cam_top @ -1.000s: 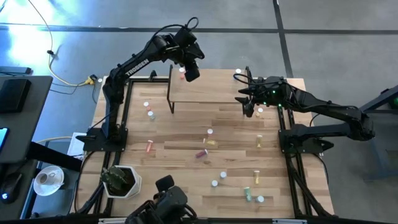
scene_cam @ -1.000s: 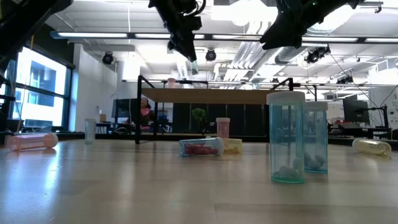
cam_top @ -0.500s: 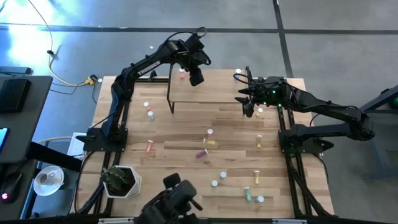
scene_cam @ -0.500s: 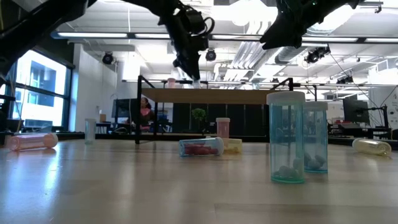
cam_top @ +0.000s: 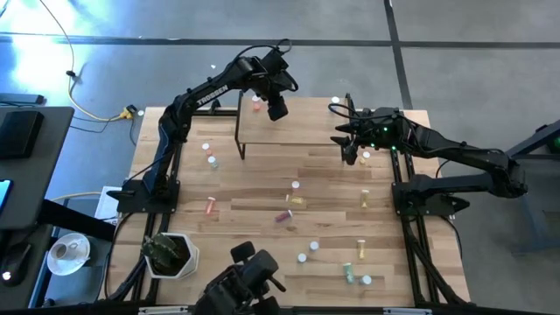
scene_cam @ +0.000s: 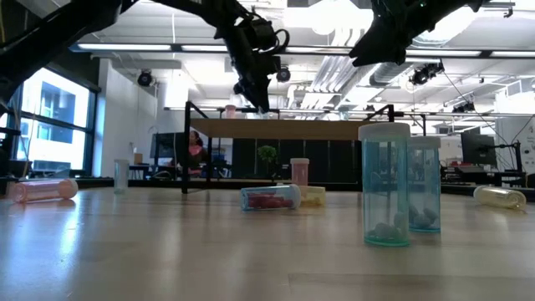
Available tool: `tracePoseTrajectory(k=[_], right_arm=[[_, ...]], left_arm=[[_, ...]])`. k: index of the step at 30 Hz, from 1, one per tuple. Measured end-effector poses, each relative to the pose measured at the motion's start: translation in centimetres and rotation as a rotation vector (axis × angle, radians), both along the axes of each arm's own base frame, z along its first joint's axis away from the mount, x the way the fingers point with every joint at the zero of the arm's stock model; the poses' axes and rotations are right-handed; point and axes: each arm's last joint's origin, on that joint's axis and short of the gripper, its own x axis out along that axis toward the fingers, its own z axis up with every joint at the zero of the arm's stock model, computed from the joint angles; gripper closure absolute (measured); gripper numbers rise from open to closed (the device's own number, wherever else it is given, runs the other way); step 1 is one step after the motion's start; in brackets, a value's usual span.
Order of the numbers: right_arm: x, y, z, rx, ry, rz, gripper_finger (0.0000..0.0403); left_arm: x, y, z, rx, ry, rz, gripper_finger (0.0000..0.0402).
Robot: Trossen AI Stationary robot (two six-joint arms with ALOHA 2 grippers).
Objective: Pick and place medicine bottles onto shelf by color
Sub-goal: Put the light blue medicine bottle on the shelf
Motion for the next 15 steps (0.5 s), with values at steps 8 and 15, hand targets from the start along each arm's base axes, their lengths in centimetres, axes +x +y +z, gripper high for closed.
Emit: tracePoseTrajectory(k=[8,15], right_arm=[[0.00,0.00,0.00,0.000,0.000,0.000,0.0224],[0.00,0.00,-0.01,0.000,0.001,0.000,0.0224]], left_arm=[[0.06,-0.07,-0.04,-0.002,0.003,-0.002,0.0284],[0.06,-0.07,-0.09,-0.004,0.005,-0.003,0.0284]])
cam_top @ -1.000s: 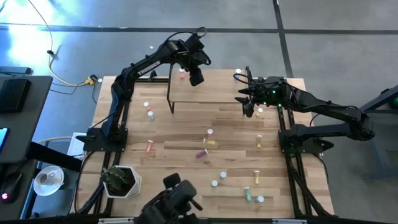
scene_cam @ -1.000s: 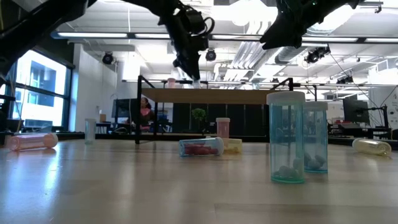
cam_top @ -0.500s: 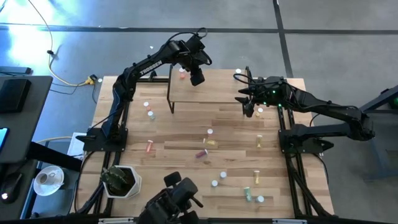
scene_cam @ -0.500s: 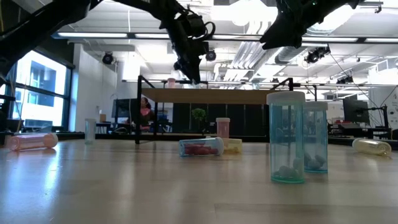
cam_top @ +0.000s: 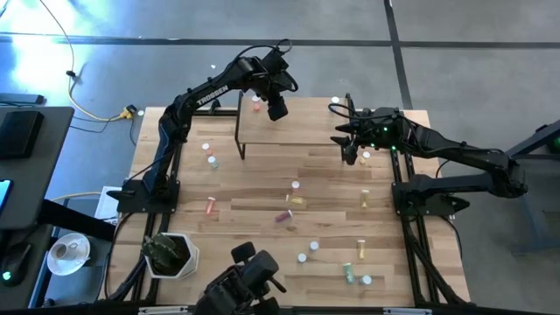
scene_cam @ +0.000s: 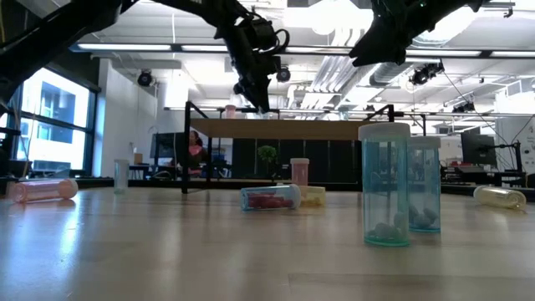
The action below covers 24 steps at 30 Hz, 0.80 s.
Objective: Pick and place medicine bottles onto shelf by color
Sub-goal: Put the light blue medicine bottle on the shelf
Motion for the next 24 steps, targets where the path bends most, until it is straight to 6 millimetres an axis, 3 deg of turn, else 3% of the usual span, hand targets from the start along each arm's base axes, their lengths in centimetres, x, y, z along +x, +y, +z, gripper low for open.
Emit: tracePoseTrajectory(k=[16,24], right_arm=[[0.00,0.01,-0.01,0.000,0.001,0.000,0.0224],[0.00,0.01,-0.01,0.000,0.001,0.000,0.0224]], left_arm=[[0.04,0.03,-0.06,0.007,0.005,-0.016,0.0281],[0.12,0.13,-0.50,0.005,0.021,-0.011,0.0240]])
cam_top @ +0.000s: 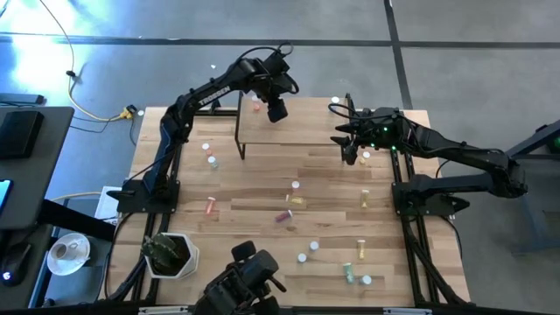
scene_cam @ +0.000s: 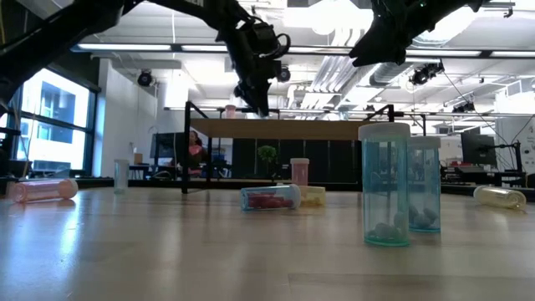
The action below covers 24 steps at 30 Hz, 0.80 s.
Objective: Pick and place medicine bottles onto shelf by color
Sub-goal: Put the light blue medicine bottle on the shelf
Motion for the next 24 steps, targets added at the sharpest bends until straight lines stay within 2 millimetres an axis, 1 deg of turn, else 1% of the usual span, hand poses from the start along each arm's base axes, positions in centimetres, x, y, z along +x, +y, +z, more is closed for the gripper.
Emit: tracePoseTrajectory(k=[5,22,24], right_arm=[[0.00,-0.01,0.00,-0.002,0.001,0.001,0.0224],[0.00,0.00,0.00,-0.008,0.003,0.004,0.0224],[0.00,0.00,0.00,-0.008,0.004,0.004,0.0224]], left_arm=[[0.13,0.12,0.20,0.019,-0.020,0.000,0.0228],[0.21,0.18,0.50,0.032,-0.040,-0.002,0.0227],[0.19,0.16,0.83,0.038,-0.047,-0.002,0.0227]])
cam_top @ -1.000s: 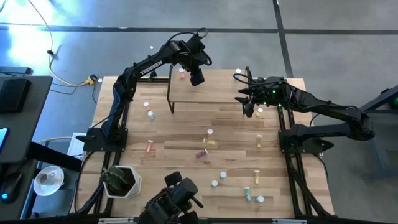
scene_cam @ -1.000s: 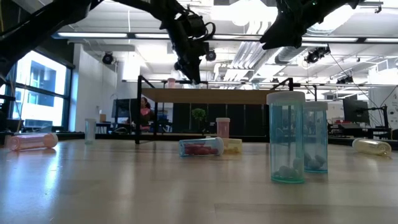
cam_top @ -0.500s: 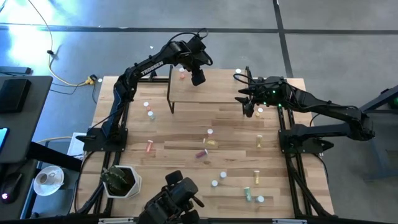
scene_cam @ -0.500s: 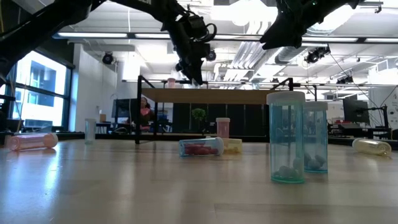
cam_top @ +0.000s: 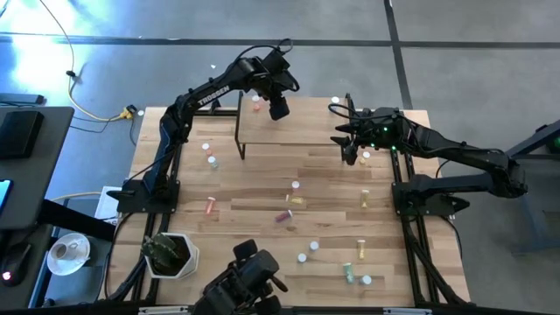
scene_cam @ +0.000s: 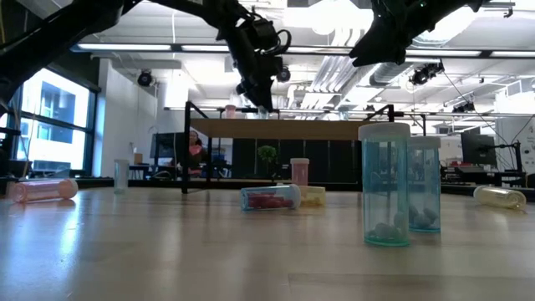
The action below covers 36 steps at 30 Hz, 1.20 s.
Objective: Pick and place medicine bottles onto shelf by color
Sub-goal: Put the light blue medicine bottle on the shelf, then put the yellow medicine bottle on the shelf
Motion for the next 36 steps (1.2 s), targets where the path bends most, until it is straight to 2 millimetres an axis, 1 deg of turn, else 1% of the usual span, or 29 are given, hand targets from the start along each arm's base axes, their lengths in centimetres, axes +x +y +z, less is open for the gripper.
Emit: tracePoseTrajectory(k=[5,10,15,20,23,27,30,36], right_arm=[[0.0,0.0,0.0,-0.001,0.000,0.000,0.0224],[0.0,0.0,0.0,0.000,0.000,0.000,0.0224],[0.0,0.0,0.0,0.000,0.000,0.000,0.0224],[0.0,0.0,0.0,0.035,-0.014,-0.018,0.0224],[-0.1,0.0,-0.1,0.047,-0.005,-0.022,0.0224],[-0.3,0.1,-0.5,0.073,0.038,-0.027,0.0224],[-0.4,0.2,-0.9,0.089,0.074,-0.029,0.0224],[-0.7,0.3,-0.7,0.088,0.065,-0.039,0.0224]], left_arm=[[0.0,-0.1,2.0,0.047,-0.052,-0.003,0.0227],[-0.1,-0.9,3.8,0.065,-0.099,0.004,0.0227],[-0.6,-2.1,4.7,0.045,-0.081,-0.006,0.0227],[-0.6,-3.4,5.0,0.014,-0.050,-0.030,0.0227],[0.1,-4.5,5.0,-0.010,-0.056,-0.044,0.0227],[1.4,-6.3,5.1,-0.076,-0.110,-0.148,0.0227],[2.6,-8.1,5.1,-0.113,-0.143,-0.218,0.0227],[4.9,-12.1,5.2,-0.149,-0.164,-0.301,0.0227]])
